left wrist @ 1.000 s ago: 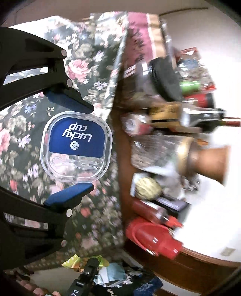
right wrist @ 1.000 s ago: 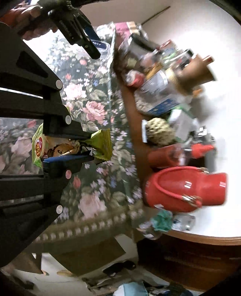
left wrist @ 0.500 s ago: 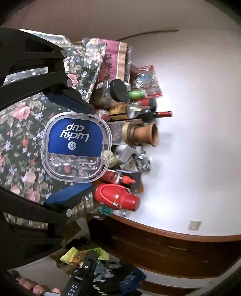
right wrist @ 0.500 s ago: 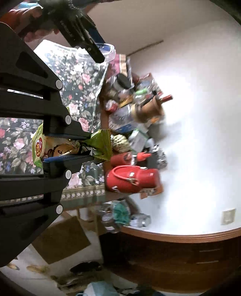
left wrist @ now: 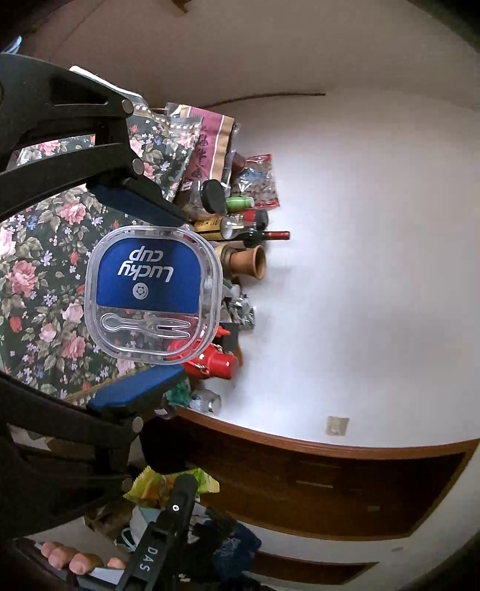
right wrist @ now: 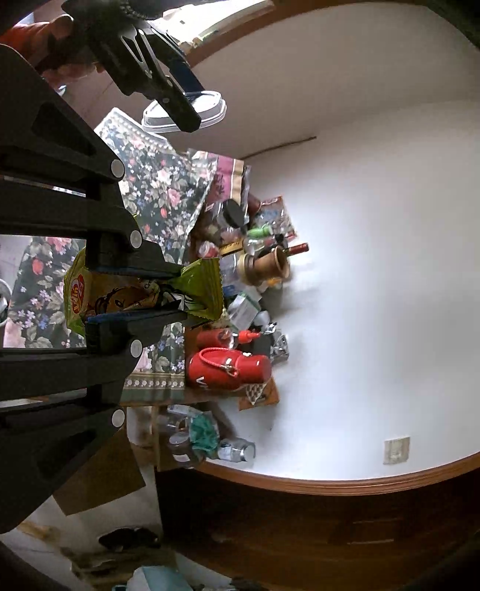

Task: Collect trash
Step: 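Lift and carry the cup and wrapper down to the white bucket with both tools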

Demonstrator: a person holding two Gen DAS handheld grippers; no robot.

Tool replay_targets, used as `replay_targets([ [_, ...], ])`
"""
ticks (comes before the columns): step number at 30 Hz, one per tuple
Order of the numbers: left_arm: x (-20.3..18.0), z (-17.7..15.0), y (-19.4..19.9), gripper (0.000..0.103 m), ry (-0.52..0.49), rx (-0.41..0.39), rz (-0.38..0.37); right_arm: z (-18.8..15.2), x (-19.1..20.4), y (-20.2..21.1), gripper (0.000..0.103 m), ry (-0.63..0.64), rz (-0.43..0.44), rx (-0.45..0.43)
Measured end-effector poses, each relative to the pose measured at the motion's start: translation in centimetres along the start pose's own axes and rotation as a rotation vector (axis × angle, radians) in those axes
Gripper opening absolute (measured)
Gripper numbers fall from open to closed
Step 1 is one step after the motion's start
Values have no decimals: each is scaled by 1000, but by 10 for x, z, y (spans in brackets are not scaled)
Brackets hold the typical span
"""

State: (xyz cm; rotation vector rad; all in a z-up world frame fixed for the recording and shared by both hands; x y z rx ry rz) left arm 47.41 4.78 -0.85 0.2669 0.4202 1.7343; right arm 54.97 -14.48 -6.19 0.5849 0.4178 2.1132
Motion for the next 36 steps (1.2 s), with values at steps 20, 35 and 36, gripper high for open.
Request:
replay_targets([
  [20,59,-60,132,75,-50,9,-139,-78,99,94,14,-58,-82,-36],
  [35,62,-134,171,75,-74,176,-208,-158,118,126,14,-129,-150,104],
  [36,60,-138,170,75,-75,185,-206,-162,116,126,14,-127,-151,115],
])
Point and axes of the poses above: each gripper's, at about its wrist camera, not at the fingertips, and y roughly against the way its jaws point, x to its left, z to its top, the point moved 2 cm from there along -y, roughly the way its jaws point
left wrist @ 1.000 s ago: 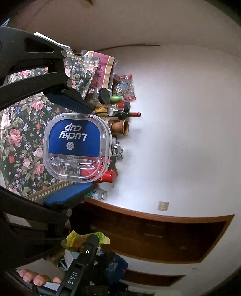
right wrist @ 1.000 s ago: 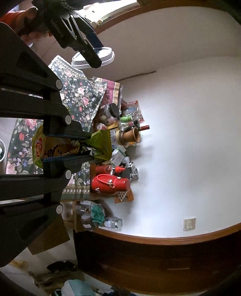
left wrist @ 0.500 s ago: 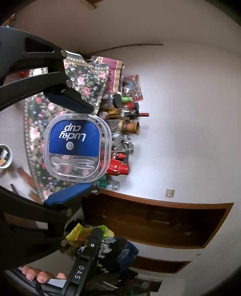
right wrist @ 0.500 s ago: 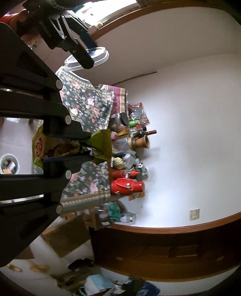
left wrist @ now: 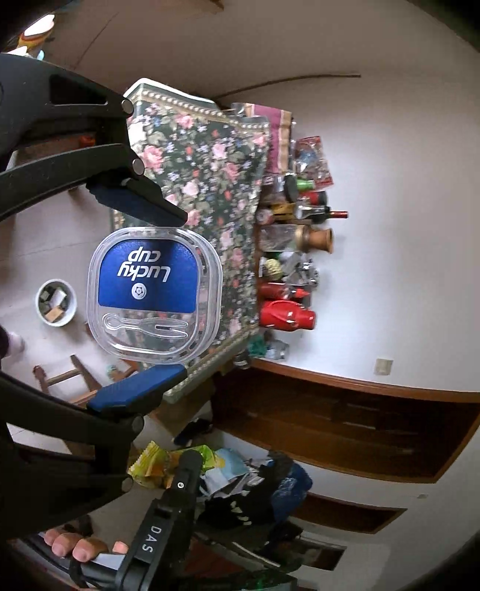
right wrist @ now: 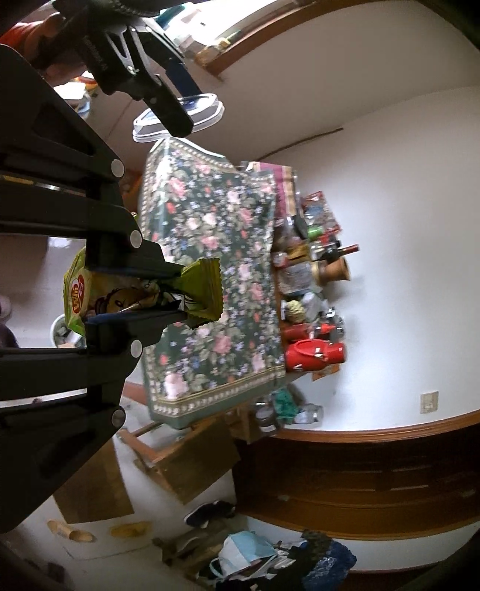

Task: Collect trash
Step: 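Lift and carry the cup and wrapper down to the white bucket with both tools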

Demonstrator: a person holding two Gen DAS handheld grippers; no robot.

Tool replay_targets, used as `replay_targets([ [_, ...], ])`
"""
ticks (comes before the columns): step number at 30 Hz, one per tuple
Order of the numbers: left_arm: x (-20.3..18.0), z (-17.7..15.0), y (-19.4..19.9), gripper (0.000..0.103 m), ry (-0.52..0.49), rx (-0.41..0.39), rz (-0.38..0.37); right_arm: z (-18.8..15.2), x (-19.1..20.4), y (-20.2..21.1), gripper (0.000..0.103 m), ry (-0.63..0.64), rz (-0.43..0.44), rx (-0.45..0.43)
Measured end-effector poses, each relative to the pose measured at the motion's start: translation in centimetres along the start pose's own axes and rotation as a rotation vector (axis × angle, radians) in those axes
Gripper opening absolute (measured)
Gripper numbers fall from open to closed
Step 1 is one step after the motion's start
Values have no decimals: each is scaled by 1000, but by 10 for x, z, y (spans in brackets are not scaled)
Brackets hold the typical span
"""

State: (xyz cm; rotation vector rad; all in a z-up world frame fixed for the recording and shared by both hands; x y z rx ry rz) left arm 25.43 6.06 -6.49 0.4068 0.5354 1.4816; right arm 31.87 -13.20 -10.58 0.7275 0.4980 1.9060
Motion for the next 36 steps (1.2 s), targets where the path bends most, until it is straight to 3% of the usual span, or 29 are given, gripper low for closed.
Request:
replay_targets([
  [6,-15,-25,-25,75,18,63,24,-21,-21,-22,14,1,16,92],
  [14,-25,-85,-111,74,78,224,36,-70,-69,-109,14,5,7,289],
  [16,-25,-101,-133,74,88,259,42,-76,-73,-114,14,2,10,303],
  [28,-2,-233,-268,74,189,485,84,-185,-120,-237,14,-45,12,553],
  [29,3,-247,-277,74,196,503,90,-206,-122,-261,14,-37,4,579],
  [36,34,-327,-326,74,238,591,129,-255,-126,-331,14,-50,10,640],
])
Point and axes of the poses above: each gripper's, at about its wrist camera, not at the fingertips, and y roughly against the way its jaws point, x to its left, z to its top, the point moved 2 cm from there along -y, roughly the way its jaws point
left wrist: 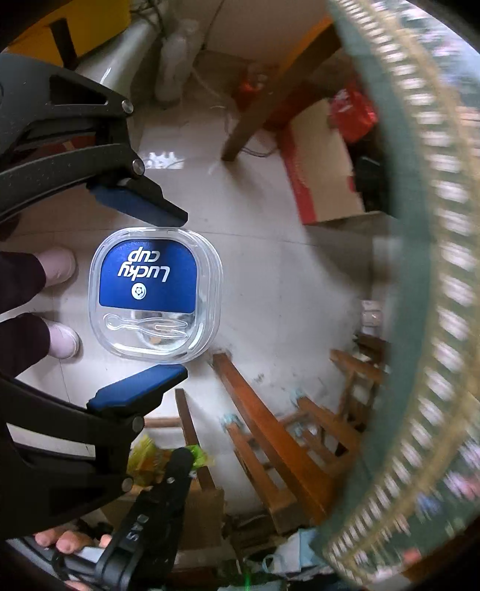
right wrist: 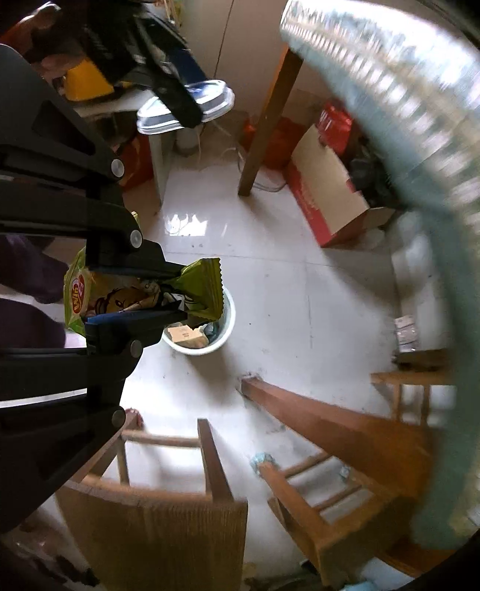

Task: Collect trash
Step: 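Lift and carry the cup and wrapper down to the white bucket with both tools, then open both tools to drop the cup and wrapper into the bucket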

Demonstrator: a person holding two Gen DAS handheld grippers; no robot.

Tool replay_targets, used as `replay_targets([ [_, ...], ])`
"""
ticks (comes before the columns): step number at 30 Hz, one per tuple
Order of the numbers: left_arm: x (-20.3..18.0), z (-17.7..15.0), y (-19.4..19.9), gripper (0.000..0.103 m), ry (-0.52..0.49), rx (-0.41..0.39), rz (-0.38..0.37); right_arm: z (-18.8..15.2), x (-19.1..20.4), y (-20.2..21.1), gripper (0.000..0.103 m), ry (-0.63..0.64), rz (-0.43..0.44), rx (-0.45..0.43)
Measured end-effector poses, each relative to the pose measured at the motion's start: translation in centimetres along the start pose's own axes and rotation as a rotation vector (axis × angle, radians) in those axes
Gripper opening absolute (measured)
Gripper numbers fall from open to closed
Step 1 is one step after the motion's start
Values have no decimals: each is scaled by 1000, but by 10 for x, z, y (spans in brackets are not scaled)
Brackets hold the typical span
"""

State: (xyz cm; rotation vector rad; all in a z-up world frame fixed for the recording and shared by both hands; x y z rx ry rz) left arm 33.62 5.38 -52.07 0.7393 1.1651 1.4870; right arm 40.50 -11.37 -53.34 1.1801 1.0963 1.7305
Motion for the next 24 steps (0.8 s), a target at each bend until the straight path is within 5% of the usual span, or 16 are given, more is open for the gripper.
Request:
replay_targets([
  [15,44,-43,-155,74,56,98,43,0,-1,-191,18,97,31,110],
  [17,44,-46,-170,75,67,114,39,-1,-7,-207,33,119,33,140],
  [24,29,-51,-202,75,36,163,47,2,-28,-210,57,102,55,151],
])
Point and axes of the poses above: each gripper's, at about its wrist camera, not at the fingertips, and y roughly against the way its jaws point, x to its left, z to its top, the point moved 2 cm from there along -y, roughly the way its jaws point
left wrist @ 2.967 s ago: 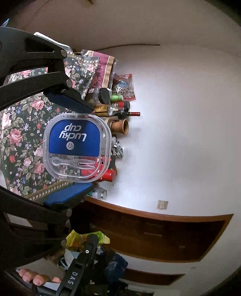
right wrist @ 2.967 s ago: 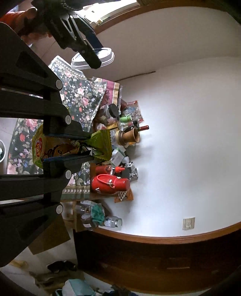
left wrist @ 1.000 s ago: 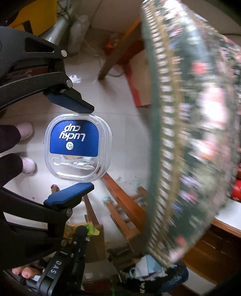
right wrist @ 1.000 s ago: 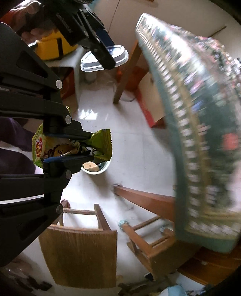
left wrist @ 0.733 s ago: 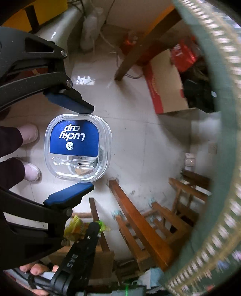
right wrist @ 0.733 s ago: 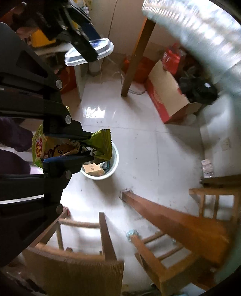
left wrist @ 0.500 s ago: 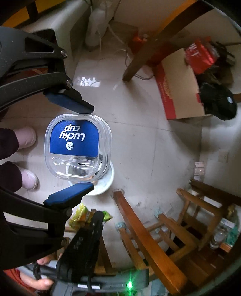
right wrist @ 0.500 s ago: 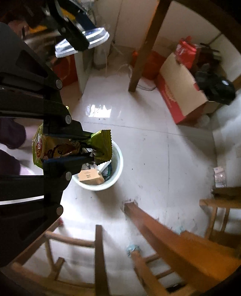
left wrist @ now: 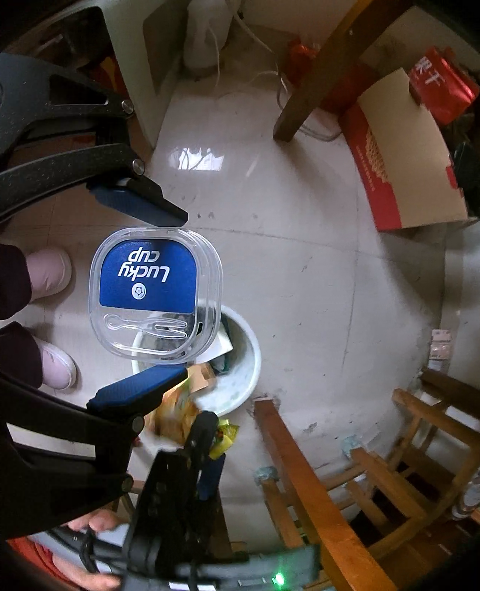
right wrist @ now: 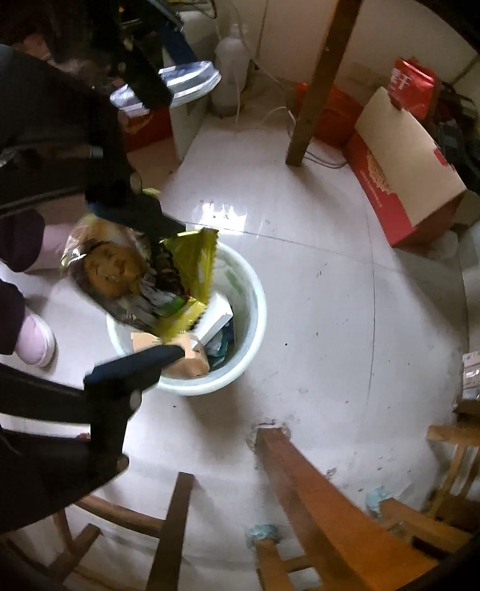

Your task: Collect trash

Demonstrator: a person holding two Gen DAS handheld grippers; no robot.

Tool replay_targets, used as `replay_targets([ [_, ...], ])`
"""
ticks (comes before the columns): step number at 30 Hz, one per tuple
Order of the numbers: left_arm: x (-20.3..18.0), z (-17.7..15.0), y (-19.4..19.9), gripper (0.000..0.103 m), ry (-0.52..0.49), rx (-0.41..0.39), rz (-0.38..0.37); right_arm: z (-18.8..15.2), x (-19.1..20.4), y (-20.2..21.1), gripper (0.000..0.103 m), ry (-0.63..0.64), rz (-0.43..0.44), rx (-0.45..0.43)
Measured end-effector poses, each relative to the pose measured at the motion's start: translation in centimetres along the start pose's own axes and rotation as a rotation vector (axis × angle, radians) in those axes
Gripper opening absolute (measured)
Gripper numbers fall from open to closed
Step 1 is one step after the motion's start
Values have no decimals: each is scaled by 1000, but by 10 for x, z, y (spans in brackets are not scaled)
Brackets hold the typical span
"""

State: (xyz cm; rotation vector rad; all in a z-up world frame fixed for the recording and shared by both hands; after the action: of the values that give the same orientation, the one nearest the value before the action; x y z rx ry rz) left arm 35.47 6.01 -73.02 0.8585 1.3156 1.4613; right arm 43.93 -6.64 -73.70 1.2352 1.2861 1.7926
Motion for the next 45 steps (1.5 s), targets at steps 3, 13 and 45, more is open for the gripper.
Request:
replay_targets([
  [3,-13,2,-10,75,-17,30,-35,-3,-11,8,58,-43,27,-1],
  [13,-58,13,-40,76,-14,177,-190,-15,-28,71,58,-99,-60,-104],
  [45,-90,8,539,76,-28,-495,-80,-72,104,533,58,148,-48,-639],
])
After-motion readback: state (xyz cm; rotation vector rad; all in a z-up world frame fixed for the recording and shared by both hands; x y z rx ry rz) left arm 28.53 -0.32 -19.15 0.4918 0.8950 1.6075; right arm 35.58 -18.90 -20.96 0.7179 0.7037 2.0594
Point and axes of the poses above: each gripper's, at about its wrist camera, not at the fingertips, and y roughly against the way its jaws point, x to its left, z to its top, the point moved 2 cm from there along -y, roughly the way its jaws point
